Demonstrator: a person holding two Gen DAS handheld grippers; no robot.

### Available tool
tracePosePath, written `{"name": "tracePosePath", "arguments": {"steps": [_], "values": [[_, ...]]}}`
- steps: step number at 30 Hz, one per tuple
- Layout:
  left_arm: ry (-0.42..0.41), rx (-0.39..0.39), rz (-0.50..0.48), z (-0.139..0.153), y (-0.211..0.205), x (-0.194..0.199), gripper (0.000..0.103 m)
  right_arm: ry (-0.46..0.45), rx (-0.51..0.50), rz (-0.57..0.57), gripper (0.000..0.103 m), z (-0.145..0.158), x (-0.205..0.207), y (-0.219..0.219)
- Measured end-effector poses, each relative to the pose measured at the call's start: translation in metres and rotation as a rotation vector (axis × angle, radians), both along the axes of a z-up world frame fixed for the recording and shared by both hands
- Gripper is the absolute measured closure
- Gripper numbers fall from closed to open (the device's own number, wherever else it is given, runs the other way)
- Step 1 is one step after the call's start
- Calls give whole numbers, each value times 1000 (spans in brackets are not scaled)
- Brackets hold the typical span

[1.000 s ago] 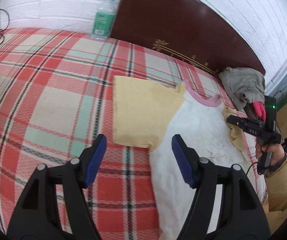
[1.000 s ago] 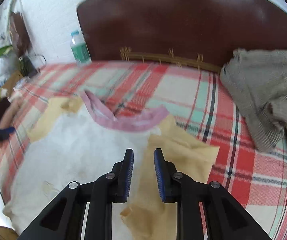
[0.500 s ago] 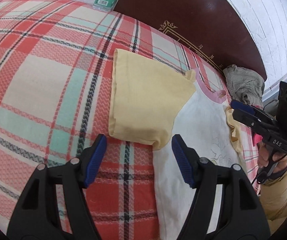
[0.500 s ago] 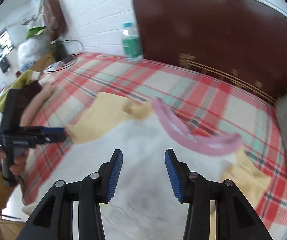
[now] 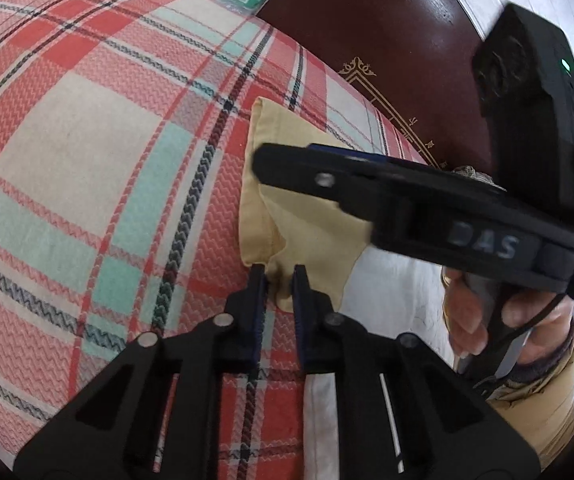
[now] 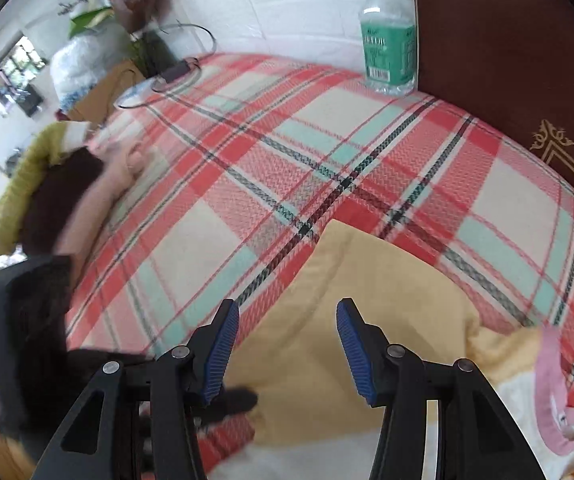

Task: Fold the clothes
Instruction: 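Grasp the other yellow sleeve with the left gripper and fold it onto the body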

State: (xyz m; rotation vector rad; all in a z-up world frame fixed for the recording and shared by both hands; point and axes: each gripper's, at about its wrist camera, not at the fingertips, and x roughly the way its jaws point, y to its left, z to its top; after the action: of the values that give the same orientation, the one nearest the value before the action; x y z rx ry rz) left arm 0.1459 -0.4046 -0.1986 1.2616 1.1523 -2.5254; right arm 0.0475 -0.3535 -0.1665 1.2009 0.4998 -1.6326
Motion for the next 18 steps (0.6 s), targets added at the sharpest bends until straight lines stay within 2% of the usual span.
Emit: {"name": "tracePosePath", "arguments": {"steps": [3, 6, 7, 8, 9, 10, 11, 15, 18], "values": [[10, -65, -18, 6, 8, -2, 88, 19, 58, -40, 51, -16, 2, -14], [26, -94, -39, 9, 14, -4, 88, 81, 71, -30, 51, -19, 8, -18], [27, -96, -44, 10, 15, -5, 88, 110, 80, -23, 58, -20, 11, -18], [30, -94, -45, 10, 15, -5, 88, 150, 94, -22, 75, -21, 12, -18], [33, -93, -46, 10, 16, -5, 88, 190, 107, -26, 84, -22, 13, -17], [34, -93, -46, 11, 15, -5, 88, 171, 96, -44, 94, -21, 8, -12], [37, -89, -46, 11, 15, -4, 88, 136, 79, -67, 97, -19, 2, -6], [67, -102, -55, 21, 19, -1, 88, 36, -42, -158, 98, -6, -20, 26], [100, -149, -87, 35, 30, 1, 88, -91, -195, -200, 98, 11, -32, 62]]}}
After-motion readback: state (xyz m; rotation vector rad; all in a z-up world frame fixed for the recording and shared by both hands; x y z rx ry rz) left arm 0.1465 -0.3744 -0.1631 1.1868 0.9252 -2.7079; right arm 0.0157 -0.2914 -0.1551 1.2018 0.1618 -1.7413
